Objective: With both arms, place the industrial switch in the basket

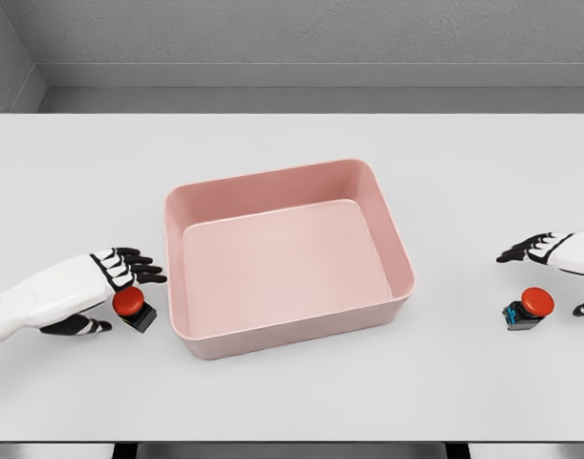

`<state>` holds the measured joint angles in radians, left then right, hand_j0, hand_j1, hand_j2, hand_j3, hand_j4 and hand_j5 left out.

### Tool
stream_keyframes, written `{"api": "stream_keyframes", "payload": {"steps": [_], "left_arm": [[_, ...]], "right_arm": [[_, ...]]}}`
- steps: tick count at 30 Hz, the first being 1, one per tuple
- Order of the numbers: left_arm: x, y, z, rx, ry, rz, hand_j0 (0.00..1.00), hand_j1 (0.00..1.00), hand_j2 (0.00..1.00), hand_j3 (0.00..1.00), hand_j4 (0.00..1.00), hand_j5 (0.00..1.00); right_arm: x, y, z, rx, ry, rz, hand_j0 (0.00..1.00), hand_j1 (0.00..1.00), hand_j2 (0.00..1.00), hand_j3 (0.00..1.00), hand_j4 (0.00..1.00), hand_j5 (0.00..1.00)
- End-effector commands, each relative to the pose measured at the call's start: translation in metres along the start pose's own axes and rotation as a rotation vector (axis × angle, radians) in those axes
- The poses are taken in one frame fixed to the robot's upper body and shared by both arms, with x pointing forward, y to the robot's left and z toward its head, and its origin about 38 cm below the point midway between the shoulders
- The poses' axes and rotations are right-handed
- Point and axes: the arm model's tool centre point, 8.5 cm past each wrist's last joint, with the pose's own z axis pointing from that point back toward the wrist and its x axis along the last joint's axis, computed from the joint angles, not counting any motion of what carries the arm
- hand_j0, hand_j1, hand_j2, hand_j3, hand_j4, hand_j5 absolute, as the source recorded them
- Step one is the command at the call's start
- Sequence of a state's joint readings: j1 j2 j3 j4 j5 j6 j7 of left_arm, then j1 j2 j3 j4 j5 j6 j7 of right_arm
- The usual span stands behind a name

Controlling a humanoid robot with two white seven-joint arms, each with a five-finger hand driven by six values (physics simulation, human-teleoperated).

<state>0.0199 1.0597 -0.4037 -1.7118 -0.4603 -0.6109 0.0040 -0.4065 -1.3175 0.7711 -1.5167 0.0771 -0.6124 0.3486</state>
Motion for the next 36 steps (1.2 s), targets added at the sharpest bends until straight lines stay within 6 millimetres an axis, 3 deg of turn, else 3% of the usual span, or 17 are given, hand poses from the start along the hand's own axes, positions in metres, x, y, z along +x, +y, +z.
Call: {"api": "stream_keyframes", "payload": {"steps": [1, 6, 12, 23, 26, 28, 30, 31, 36], "left_arm": [[0.000, 0.000, -0.001, 0.005, -0.001, 0.007, 0.94, 0.94, 0.94, 0.94, 0.94, 0.94], [0.003, -0.004, -0.005, 0.007, -0.008, 0.010, 0.94, 0.94, 0.94, 0.94, 0.94, 0.94], [0.002, -0.005, -0.004, 0.004, -0.005, 0.009, 0.84, 0.84, 0.84, 0.84, 0.84, 0.84], [0.004, -0.011, -0.005, -0.009, -0.006, 0.005, 0.82, 0.82, 0.82, 0.82, 0.82, 0.82], [0.004, -0.013, -0.004, -0.010, -0.005, 0.009, 0.65, 0.65, 0.65, 0.65, 0.65, 0.65], [0.004, -0.013, -0.004, -0.012, -0.004, 0.010, 0.52, 0.52, 0.52, 0.52, 0.52, 0.52], [0.004, -0.013, -0.003, -0.013, -0.004, 0.009, 0.50, 0.50, 0.50, 0.50, 0.50, 0.50], [0.004, -0.013, -0.004, -0.012, -0.004, 0.010, 0.44, 0.44, 0.44, 0.44, 0.44, 0.44], [0.003, -0.010, -0.002, -0.010, -0.002, 0.004, 0.44, 0.44, 0.44, 0.44, 0.44, 0.44]], "right_arm": [[0.007, -0.003, -0.002, -0.004, -0.020, 0.006, 1.00, 1.00, 1.00, 1.00, 1.00, 1.00], [0.012, 0.000, -0.002, 0.007, -0.034, 0.008, 1.00, 1.00, 1.00, 1.00, 1.00, 1.00], [0.021, 0.005, 0.002, 0.036, -0.051, 0.016, 1.00, 1.00, 1.00, 1.00, 1.00, 1.00], [0.030, 0.004, -0.004, 0.037, -0.081, 0.024, 1.00, 1.00, 1.00, 1.00, 1.00, 1.00], [0.030, 0.006, -0.005, 0.043, -0.083, 0.023, 0.98, 0.98, 0.98, 0.98, 0.98, 0.98], [0.030, 0.009, -0.005, 0.050, -0.084, 0.018, 0.92, 0.92, 0.92, 0.92, 0.92, 0.92], [0.030, 0.009, -0.006, 0.052, -0.085, 0.017, 0.88, 0.88, 0.88, 0.88, 0.88, 0.88], [0.030, 0.009, -0.006, 0.052, -0.085, 0.017, 0.86, 0.86, 0.86, 0.86, 0.86, 0.86], [0.030, 0.010, -0.006, 0.054, -0.084, 0.016, 0.81, 0.81, 0.81, 0.81, 0.81, 0.81]]}}
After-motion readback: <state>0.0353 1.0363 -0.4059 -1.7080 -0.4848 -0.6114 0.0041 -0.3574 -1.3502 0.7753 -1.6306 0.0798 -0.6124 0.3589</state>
